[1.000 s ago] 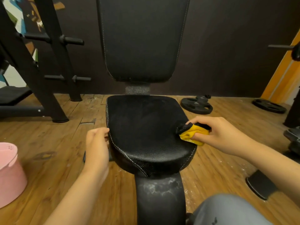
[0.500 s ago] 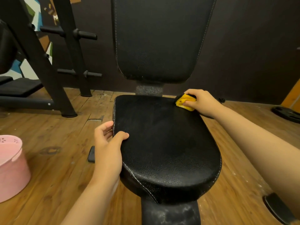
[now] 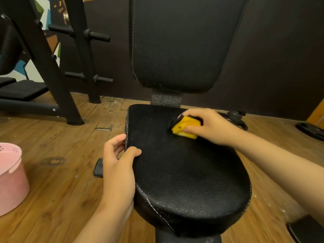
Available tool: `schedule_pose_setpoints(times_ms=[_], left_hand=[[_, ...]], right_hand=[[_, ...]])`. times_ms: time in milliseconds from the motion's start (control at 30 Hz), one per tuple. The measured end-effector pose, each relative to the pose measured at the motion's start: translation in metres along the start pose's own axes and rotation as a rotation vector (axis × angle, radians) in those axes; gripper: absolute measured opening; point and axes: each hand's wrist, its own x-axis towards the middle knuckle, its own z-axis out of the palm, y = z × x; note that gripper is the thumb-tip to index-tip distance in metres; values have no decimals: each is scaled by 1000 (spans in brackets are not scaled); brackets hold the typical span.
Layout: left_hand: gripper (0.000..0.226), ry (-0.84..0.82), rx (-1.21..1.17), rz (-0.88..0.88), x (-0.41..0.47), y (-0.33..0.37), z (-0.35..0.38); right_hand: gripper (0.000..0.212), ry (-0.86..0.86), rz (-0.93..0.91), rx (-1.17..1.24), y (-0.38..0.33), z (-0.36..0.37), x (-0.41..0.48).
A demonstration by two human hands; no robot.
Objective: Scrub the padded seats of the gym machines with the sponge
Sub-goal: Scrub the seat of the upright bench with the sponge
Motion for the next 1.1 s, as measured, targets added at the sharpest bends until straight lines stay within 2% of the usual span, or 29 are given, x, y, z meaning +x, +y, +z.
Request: schedule_pose_setpoints(times_ms=[67, 167, 267, 367, 433, 633, 833, 967, 1033, 1100], left_hand=[[39, -1, -2, -5, -1, 2, 1], [40, 3, -6, -13, -2, 3, 1], [39, 0, -7, -18, -4, 4, 1], [38, -3, -13, -14, -6, 5, 2], [38, 1, -19, -13, -5, 5, 2], [38, 5, -53, -20, -5, 6, 2], [40, 8, -60, -15, -3, 5, 1], [40, 12, -37, 0, -1, 2, 1], [40, 17, -17, 9, -1, 1, 0], [39, 18, -24, 11, -1, 1, 0]], right_hand=[[34, -54, -83, 18, -21, 5, -24], [32, -65, -56, 1, -18, -2, -26], [25, 61, 112, -108, 16, -12, 5], [33, 166, 291, -182, 55, -16, 43], [35, 218, 335, -236, 67, -12, 66], [35, 213, 292, -224, 55, 5, 87], [26, 24, 40, -62, -2, 6, 34], [33, -191, -53, 80, -26, -1, -3], [32, -174, -9, 61, -18, -7, 1], [32, -9, 80, -66, 0, -5, 20]])
